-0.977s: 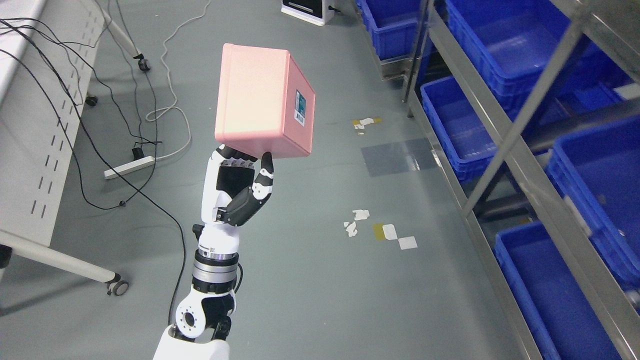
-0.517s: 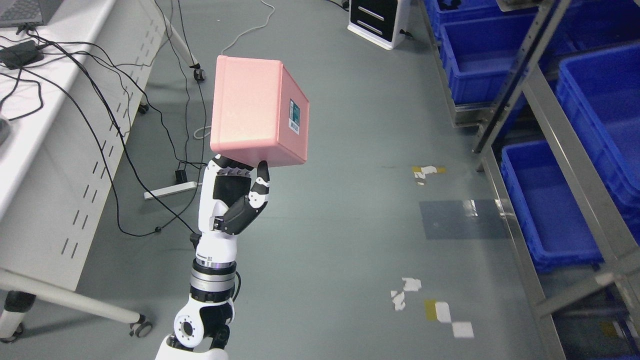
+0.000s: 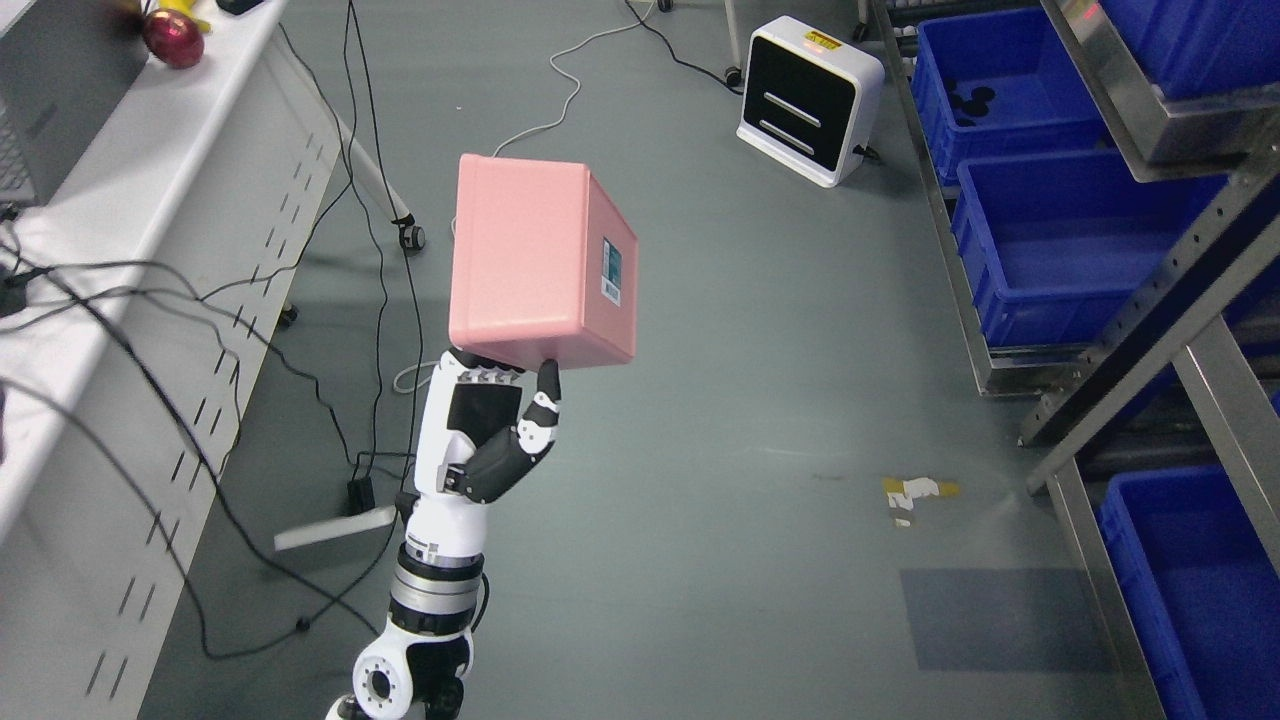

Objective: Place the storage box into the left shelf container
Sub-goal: 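Hold the pink box up in the left hand while turning toward the shelf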

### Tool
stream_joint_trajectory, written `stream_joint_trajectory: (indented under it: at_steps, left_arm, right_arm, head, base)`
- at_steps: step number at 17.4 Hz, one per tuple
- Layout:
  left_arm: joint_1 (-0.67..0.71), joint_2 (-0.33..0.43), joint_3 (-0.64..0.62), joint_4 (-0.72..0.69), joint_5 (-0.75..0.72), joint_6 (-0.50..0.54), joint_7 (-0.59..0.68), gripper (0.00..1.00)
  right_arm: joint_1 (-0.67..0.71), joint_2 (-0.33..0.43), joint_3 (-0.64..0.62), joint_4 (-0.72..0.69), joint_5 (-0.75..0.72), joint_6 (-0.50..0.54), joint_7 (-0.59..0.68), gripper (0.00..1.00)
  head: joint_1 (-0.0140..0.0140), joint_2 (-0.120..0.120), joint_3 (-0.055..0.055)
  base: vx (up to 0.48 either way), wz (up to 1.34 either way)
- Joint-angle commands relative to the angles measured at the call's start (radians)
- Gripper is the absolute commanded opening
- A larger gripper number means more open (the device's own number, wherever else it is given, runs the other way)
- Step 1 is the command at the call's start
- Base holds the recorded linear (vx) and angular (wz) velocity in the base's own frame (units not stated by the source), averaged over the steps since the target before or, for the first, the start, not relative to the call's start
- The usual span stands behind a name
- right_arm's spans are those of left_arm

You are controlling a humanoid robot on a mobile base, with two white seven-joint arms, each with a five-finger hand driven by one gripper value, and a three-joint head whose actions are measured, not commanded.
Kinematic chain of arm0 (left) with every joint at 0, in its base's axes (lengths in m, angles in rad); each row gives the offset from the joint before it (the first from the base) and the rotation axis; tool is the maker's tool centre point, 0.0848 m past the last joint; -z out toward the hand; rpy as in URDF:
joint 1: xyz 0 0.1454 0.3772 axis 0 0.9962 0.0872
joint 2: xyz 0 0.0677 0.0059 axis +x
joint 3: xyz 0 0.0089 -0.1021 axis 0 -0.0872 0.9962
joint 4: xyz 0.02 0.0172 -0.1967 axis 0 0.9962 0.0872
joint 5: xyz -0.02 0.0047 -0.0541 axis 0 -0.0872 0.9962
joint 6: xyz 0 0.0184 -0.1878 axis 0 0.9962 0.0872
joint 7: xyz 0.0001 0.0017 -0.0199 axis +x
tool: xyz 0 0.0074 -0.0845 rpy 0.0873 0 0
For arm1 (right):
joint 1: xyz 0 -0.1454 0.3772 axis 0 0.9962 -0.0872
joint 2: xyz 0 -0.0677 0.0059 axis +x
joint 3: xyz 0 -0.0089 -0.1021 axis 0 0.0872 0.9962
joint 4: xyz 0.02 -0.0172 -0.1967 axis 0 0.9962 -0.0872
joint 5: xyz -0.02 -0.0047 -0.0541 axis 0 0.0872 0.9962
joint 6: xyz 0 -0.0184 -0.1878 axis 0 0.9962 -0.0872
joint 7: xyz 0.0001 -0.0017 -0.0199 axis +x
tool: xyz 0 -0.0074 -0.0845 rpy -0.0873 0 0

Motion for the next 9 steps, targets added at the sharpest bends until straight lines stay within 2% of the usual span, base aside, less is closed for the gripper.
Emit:
stream_joint_trajectory:
  at_steps: [1, 5, 9]
  left_arm:
    - [0.101, 0.017, -0.083, 0.016, -0.043, 0.002, -0.073, 0.07]
    - [0.134, 0.017, -0.097, 0.020, -0.048, 0.003, -0.074, 0.07]
    - [0.210, 0.017, -0.155, 0.029, -0.052, 0.003, -0.099, 0.07]
  right_arm:
    - [0.009, -0.018, -0.005, -0.017, 0.002, 0.000, -0.001, 1.00]
    - [0.009, -0.018, -0.005, -0.017, 0.002, 0.000, -0.001, 1.00]
    - [0.009, -0.018, -0.005, -0.017, 0.002, 0.000, -0.001, 1.00]
  head:
    - [0.0000, 0.000, 0.000]
    - [0.0000, 0.000, 0.000]
    - [0.0000, 0.000, 0.000]
  base:
    - [0.632, -0.12]
    - [0.653, -0.32]
    - [0.477, -0.91]
